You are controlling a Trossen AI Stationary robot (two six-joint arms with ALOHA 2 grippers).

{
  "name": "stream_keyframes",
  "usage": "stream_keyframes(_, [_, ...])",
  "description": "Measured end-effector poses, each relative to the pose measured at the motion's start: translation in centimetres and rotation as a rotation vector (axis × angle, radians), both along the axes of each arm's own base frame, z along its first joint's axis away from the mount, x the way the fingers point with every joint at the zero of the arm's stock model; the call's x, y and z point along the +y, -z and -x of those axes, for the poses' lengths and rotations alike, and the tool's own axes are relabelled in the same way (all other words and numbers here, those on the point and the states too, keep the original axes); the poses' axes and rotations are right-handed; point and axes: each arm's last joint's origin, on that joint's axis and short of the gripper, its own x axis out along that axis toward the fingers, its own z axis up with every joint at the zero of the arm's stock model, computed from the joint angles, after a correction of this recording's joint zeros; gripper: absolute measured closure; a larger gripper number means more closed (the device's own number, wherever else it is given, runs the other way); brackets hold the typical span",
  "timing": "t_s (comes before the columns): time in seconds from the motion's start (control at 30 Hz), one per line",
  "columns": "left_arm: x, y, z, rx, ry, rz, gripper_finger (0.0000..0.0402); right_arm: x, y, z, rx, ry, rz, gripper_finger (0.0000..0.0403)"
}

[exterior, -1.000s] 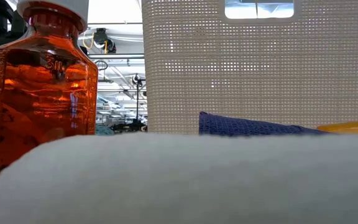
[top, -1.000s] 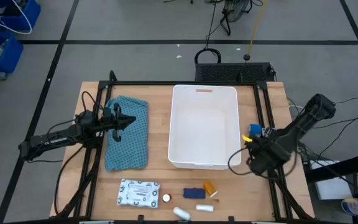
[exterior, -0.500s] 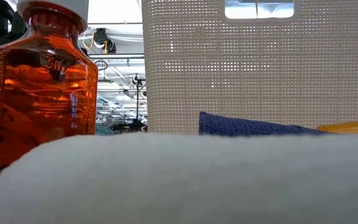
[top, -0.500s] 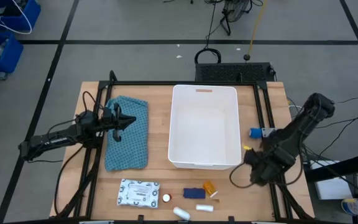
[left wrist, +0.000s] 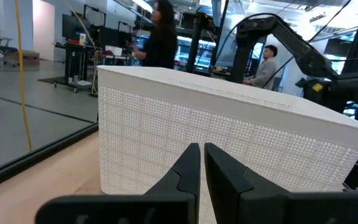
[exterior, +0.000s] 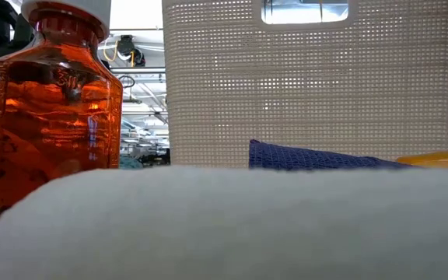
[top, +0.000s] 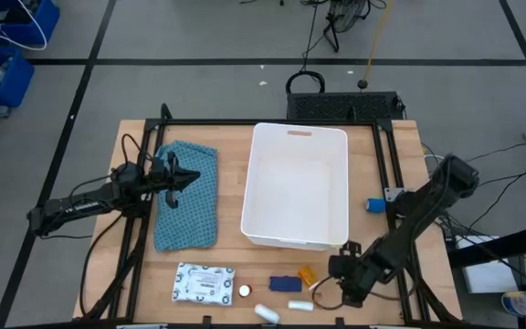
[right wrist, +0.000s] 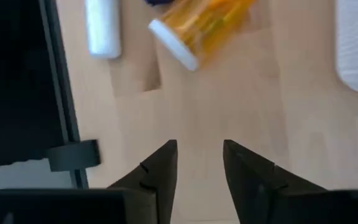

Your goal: Pick & place medical supplies in basket/bin

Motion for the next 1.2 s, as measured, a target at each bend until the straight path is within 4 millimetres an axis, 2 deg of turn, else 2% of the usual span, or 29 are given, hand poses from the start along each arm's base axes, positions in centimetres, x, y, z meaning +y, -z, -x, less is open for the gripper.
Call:
stream_keyframes(0.33, [0.0,0.0,0.0,-0.001,0.0,0.003,0.0376,5.2,-2.1,-1.9,-0.147,-0.038,0.017,0.0278])
stream_keyframes(0.63, [0.0,0.0,0.0,-0.006,0.007,0.036,0.0376,8.9,-3.3,-5.7,-0.167,-0.12,0.107,0.0278])
stream_keyframes(0.9, [0.0,0.0,0.0,-0.005,0.007,0.037,0.0376,9.5,-1.9,-9.0,-0.164,-0.115,0.131,0.0263])
stream_keyframes(1.2, [-0.1,0.0,0.0,-0.004,0.041,0.033,0.0376,8.9,-1.1,-10.3,-0.164,-0.077,0.132,0.0169])
